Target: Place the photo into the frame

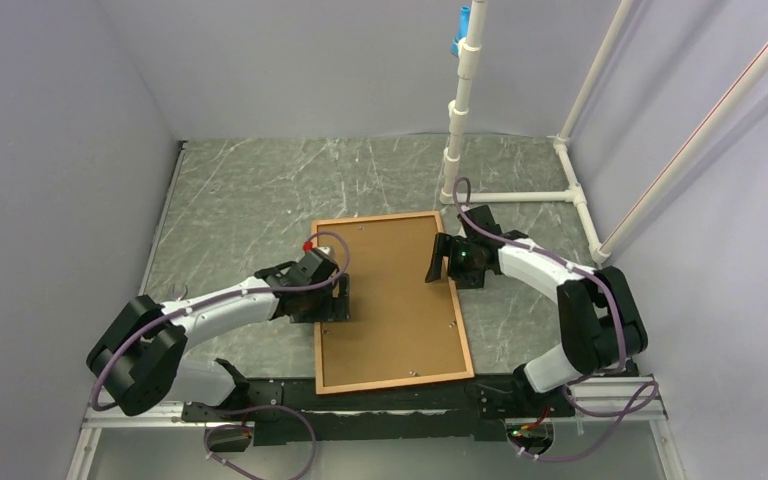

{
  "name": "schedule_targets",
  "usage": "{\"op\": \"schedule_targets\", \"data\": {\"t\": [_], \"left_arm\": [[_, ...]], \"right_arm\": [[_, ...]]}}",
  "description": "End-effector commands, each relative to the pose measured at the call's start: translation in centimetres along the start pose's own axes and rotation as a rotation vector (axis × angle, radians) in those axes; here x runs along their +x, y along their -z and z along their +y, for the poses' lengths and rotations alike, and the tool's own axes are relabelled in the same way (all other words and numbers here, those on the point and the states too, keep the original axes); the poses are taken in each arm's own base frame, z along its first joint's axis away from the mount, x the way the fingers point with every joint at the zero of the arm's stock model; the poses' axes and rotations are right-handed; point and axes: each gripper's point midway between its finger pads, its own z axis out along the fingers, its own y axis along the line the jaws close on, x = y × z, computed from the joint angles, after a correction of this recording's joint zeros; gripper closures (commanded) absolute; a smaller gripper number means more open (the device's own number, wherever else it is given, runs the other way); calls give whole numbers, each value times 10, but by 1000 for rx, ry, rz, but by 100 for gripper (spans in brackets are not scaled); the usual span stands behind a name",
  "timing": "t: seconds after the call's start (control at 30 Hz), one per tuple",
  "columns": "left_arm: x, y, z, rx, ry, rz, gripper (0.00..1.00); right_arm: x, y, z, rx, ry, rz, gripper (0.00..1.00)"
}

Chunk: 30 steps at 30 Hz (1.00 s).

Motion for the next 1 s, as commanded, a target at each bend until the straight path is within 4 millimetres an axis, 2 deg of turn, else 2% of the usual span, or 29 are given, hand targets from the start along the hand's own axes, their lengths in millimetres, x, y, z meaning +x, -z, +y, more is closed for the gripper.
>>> {"op": "schedule_targets", "data": {"t": [0.0,0.17,0.27,0.5,0.6,0.8,0.97], "left_arm": [[9,7,-33,51,-13,30,9],[8,11,-32,15,-12,8,8],[-4,16,-27,-22,-14,-27,5],[-58,25,-19,-38,10,-88,2],[-82,26,-10,-55,30,-114,2],[-108,12,19,-133,82,-96,3],[-115,-8,22,-113,80,-70,8]], "right_arm": [[2,16,17,-82,-25,-25,19],[16,26,7,-61,-31,-28,17],[15,29,-3,-8,-25,-51,12],[12,26,-3,0,-24,-51,8],[13,23,-5,3,-20,-45,8],[17,20,-7,1,-20,-35,8],[19,18,-7,-3,-19,-27,8]]}}
